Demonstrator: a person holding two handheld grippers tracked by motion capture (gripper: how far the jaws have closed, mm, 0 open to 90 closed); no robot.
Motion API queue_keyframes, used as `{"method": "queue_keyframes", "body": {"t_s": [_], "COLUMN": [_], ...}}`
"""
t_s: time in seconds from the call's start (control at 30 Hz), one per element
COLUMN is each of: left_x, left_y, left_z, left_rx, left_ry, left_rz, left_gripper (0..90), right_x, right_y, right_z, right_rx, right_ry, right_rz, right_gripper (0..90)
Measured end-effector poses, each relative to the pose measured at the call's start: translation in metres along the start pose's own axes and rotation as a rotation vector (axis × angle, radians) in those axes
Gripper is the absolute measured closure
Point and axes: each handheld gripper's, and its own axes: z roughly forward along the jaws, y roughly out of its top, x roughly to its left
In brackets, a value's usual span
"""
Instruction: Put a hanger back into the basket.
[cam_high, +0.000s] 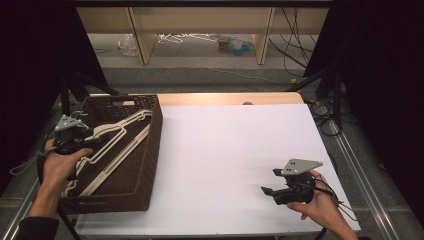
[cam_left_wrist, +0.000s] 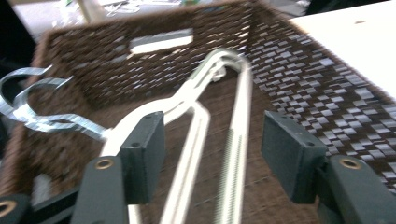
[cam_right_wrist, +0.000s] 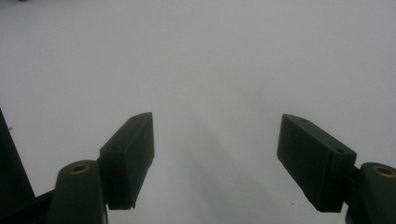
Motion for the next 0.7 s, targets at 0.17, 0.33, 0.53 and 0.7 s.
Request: {"method": "queue_keyframes", "body": {"t_s": [0.17, 0.33, 0.53, 0.7], "left_x": [-0.023, -0.046, -0.080, -0.107], "left_y": [0.008, 0.013, 0.015, 0.014], "left_z": [-0.005, -0.009, -0.015, -0.019], "left_rx": [-0.052, -0.100, -0.136, -0.154], "left_ry": [-0.059, -0.155, -0.243, -0.307], "left_rz": [0.018, 0.012, 0.059, 0.122], "left_gripper": [36.7, 34.6, 32.6, 29.3], "right_x": [-0.001, -0.001, 0.000, 0.000], "right_y": [0.000, 0.000, 0.000, 0.000], "right_z": [0.000, -0.001, 0.000, -0.001], "right_rx": [-0.015, -0.030, -0.039, -0.057], "right_ry": [-0.012, -0.021, -0.022, -0.041], "right_rz": [0.000, -0.003, 0.000, 0.018], "right_gripper": [28.6, 28.6, 28.4, 26.3]}}
